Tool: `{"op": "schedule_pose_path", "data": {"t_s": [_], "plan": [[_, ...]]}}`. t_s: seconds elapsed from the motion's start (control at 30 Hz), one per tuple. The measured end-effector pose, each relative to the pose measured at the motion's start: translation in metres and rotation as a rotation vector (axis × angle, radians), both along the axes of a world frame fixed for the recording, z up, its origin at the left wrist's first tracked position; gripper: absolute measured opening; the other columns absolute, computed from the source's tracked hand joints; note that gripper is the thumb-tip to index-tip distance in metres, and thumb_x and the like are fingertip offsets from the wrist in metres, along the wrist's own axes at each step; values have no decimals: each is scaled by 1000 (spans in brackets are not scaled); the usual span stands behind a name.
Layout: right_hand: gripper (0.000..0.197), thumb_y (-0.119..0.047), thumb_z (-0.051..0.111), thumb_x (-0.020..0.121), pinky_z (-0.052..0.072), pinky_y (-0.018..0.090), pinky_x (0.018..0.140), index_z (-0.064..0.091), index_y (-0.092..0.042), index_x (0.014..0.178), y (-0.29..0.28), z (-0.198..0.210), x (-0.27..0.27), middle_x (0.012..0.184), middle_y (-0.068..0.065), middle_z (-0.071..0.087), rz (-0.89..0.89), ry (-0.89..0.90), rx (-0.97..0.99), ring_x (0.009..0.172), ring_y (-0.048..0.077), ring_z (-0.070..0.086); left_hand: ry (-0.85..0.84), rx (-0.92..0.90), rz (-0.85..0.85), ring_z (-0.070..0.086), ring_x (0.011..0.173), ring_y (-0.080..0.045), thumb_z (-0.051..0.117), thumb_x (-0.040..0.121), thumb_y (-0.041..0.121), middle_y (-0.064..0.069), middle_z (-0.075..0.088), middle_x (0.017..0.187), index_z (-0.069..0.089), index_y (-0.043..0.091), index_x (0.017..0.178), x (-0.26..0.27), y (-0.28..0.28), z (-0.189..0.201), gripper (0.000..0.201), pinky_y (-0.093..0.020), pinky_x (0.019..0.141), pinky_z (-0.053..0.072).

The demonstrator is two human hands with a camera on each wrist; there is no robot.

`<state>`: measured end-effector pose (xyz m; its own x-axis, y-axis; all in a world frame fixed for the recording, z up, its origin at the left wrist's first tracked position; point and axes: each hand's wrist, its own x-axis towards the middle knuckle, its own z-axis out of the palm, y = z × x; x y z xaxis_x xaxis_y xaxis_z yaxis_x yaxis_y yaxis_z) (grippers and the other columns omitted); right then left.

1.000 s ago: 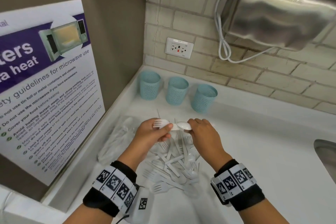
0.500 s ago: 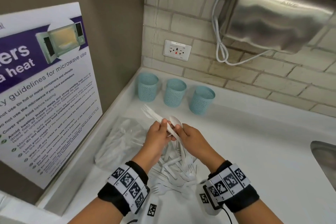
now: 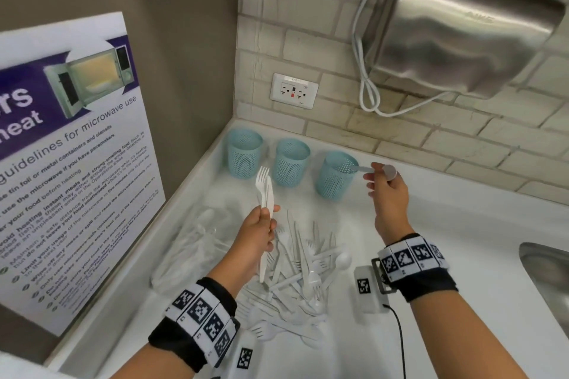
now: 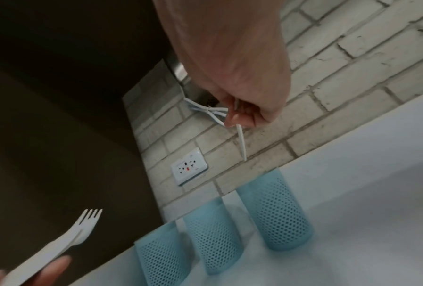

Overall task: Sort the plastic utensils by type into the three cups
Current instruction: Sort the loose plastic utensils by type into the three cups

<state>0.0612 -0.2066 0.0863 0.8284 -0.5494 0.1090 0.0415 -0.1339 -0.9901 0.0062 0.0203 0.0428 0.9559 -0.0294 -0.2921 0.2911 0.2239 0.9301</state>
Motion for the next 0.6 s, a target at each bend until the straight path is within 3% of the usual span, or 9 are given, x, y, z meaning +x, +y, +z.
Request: {"op": "schedule_pose_path", "data": {"t_s": [0.17, 0.33, 0.53, 0.6], "plan": [[29, -20, 40, 101, 47, 24, 70, 56, -12, 123, -7, -13, 24, 106, 4, 67, 79, 93, 101, 89, 16, 63, 13, -50, -6, 44, 63, -9, 33, 101, 3, -2, 58, 87, 54, 9, 120, 0, -1, 0, 29, -18, 49, 37], [35, -22, 42, 101, 47, 25, 72, 51, -9, 132, -2, -20, 37, 116, 6, 65, 160, 221, 121, 98, 20, 61, -38, -58, -44, 50, 67, -11, 36, 101, 8, -2, 69, 95, 57, 10, 117, -5, 1, 2, 25, -21, 55, 41], [51, -21, 51, 98, 47, 27, 83, 34, -15, 146, 2, -15, 39, 129, 4, 58, 224, 206, 149, 104, 18, 62, -61, -27, -44, 52, 60, -7, 43, 100, 18, 4, 72, 98, 60, 20, 108, -11, 6, 9, 18, -19, 49, 39], [49, -19, 52, 98, 47, 26, 81, 38, -15, 144, 6, -12, 34, 125, 5, 60, 230, 198, 125, 101, 17, 63, -64, -31, -39, 49, 55, -5, 45, 99, 19, 4, 73, 98, 60, 21, 108, -12, 6, 10, 17, -17, 46, 38]]}}
